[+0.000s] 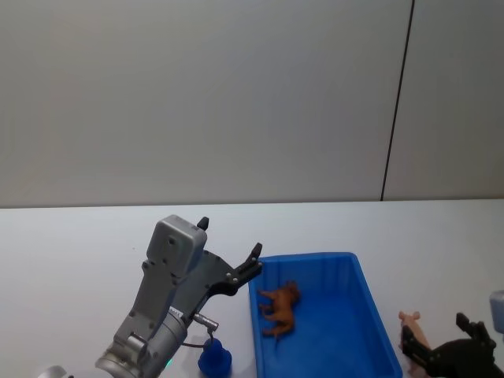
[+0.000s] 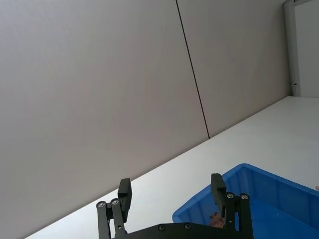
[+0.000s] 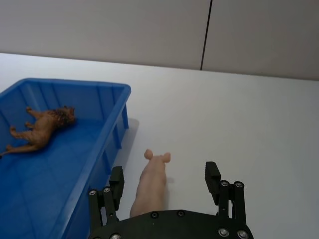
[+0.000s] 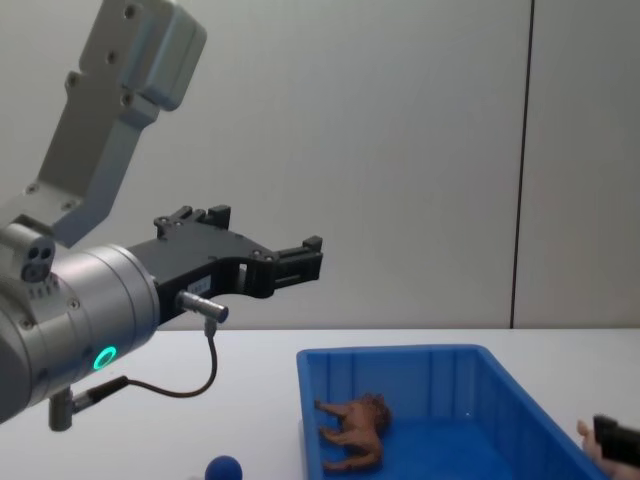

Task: Pick up the two dolls from the table and place them into the box.

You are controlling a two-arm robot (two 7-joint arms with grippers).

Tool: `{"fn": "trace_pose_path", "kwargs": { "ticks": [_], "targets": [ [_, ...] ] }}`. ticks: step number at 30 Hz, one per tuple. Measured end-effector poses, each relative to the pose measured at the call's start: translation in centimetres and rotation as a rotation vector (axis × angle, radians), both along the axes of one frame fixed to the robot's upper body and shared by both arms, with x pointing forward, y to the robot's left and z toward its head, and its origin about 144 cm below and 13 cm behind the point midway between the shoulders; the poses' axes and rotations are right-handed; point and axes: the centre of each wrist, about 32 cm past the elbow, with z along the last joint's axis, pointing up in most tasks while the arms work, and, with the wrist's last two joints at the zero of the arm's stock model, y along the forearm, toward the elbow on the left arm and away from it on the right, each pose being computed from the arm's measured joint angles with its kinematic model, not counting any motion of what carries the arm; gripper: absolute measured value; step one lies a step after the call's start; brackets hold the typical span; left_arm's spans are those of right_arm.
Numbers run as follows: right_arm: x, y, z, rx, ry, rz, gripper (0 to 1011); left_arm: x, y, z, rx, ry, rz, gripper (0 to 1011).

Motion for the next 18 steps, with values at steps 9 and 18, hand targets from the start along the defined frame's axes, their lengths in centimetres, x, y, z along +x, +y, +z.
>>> {"fn": "trace_pose_path", "kwargs": {
  "ticks": [9,18],
  "targets": [
    [0.0,0.1,-1.7,0.006,0.04,0.017,1001,0.0,0.0,0.0,0.0,0.0,0.0,1001],
    [0.4,0.4,-2.8,0.009,0.055,0.034,929,0.0,0.0,0.0,0.0,0.0,0.0,1001]
  ]
}}
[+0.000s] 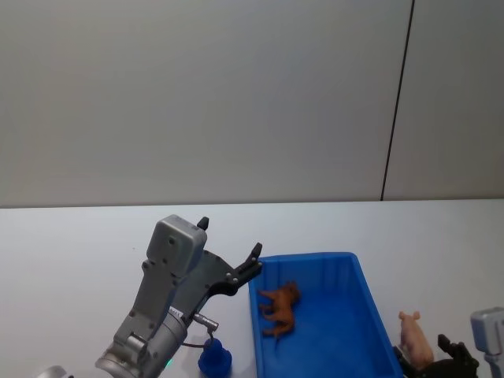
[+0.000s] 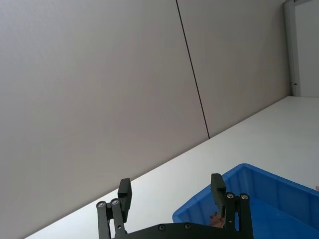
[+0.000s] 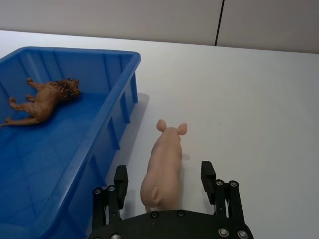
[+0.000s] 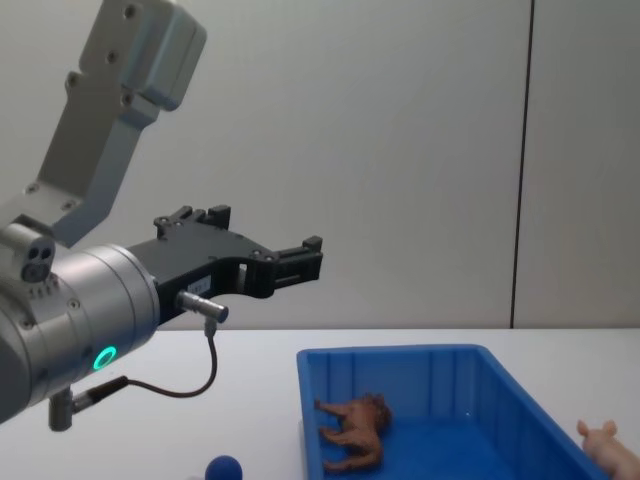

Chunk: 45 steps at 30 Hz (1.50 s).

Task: Pick up the two dolls from the table and place them into the box.

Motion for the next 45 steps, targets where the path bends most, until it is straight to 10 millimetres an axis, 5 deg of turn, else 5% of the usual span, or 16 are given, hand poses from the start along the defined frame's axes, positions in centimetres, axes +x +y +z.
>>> {"fn": "trace_pose_path", "kwargs": {
  "ticks": [9,17,45],
  "targets": [
    [0.3,0.3,-0.6,-0.006,0.006,0.004,705,0.0,0.0,0.0,0.0,0.0,0.0,1001],
    [0.3,0.5,-0.7,-0.014,-0.002,-0.003,408,0.0,0.0,0.0,0.0,0.0,0.0,1001],
    [1.7,2.9,4.3,0.043,-0.187,0.124,381,0.0,0.0,0.0,0.0,0.0,0.0,1001]
  ]
}}
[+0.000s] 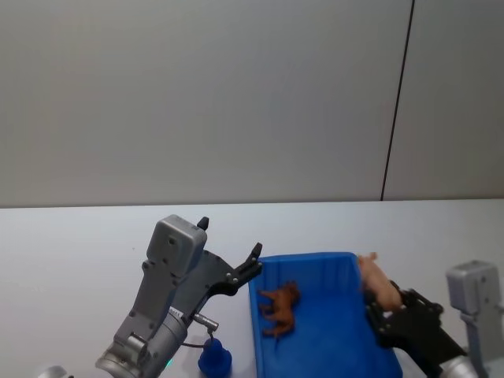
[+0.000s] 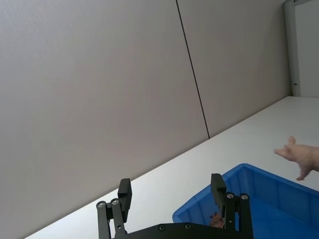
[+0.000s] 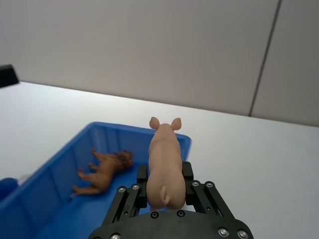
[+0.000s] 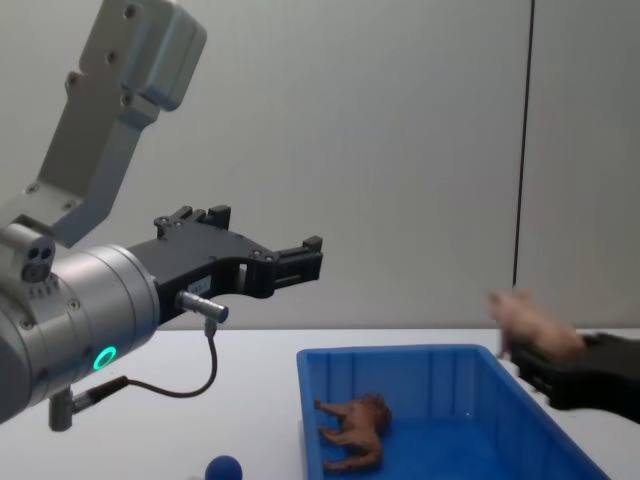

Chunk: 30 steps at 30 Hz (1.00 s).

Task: Pick up the two dolls from the table and place them into the box.

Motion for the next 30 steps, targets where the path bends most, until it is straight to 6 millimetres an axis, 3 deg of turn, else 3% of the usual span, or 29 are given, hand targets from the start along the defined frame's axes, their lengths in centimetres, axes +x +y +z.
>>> {"fn": "trace_pose_path", "kwargs": {
  "ticks": [9,19,25,30],
  "targets": [
    [1.8,2.1,0.6,0.013,-0.007,0.081,397,0.0,0.0,0.0,0.0,0.0,0.0,1001],
    [3.1,3.2,0.6,0.009,0.0,0.108,686,0.0,0.0,0.0,0.0,0.0,0.0,1001],
    [3.2,3.4,0.6,-0.003,-0.009,0.08,910,0.0,0.0,0.0,0.0,0.0,0.0,1001],
    [3.0,3.1,0.5,-0.012,-0.022,0.042,1001,0.0,0.0,0.0,0.0,0.0,0.0,1001]
  ]
}}
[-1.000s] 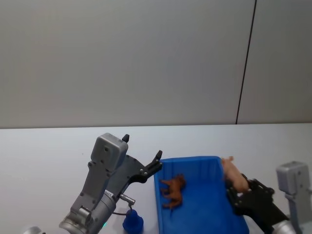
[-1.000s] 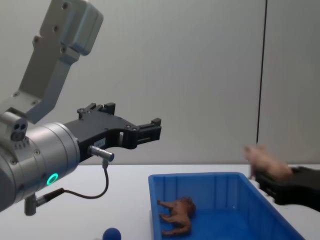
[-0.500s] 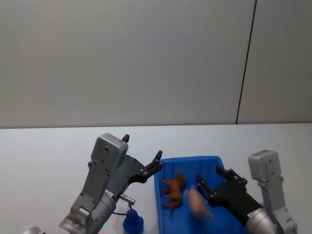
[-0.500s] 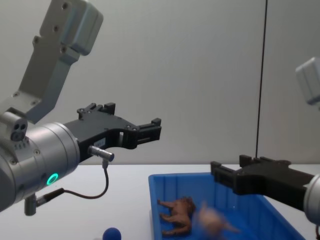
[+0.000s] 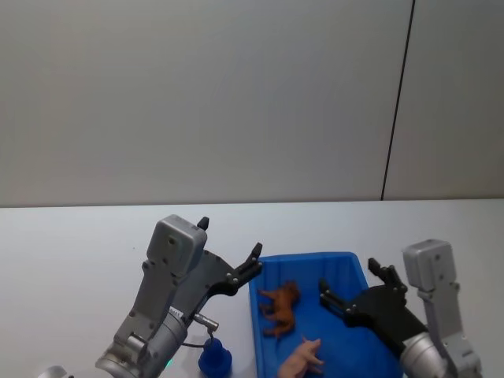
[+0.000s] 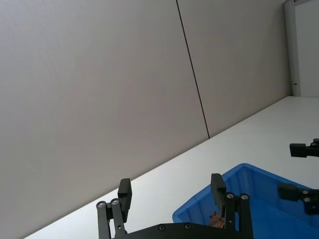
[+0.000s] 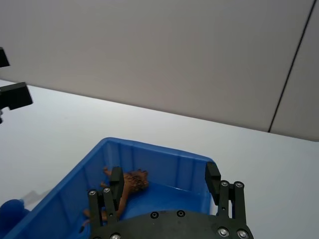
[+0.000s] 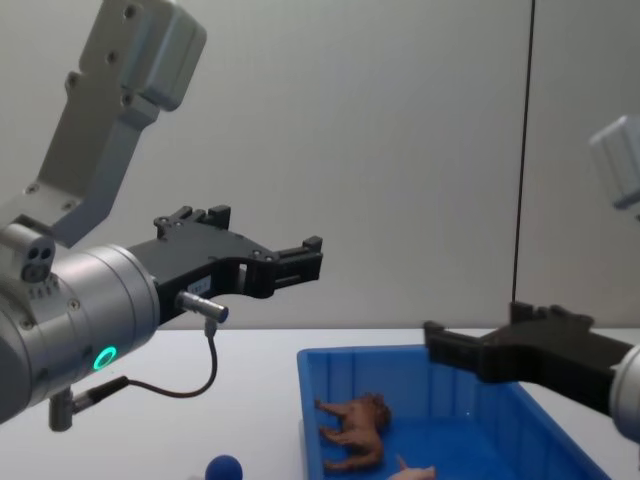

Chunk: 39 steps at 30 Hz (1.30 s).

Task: Pick up the two dolls from the table and place them into the box.

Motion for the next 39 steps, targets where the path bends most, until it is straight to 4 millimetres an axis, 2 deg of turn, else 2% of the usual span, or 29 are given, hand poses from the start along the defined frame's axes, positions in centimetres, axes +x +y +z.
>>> {"fn": "trace_pose_path", "kwargs": {
  "ticks": [20,29,39],
  "targets": [
    [-2.7,-3.6,-0.8,-0.004,-0.023,-0.186,1001,0.0,0.0,0.0,0.0,0.0,0.0,1001],
    [-3.2,-4.2,-0.9,-0.003,-0.023,-0.215,1001,-0.1,0.0,-0.1,0.0,0.009,0.003,1001],
    [-3.5,-4.5,-0.9,-0.003,-0.023,-0.23,1001,-0.7,0.6,-0.1,-0.005,0.095,0.03,1001]
  ]
}}
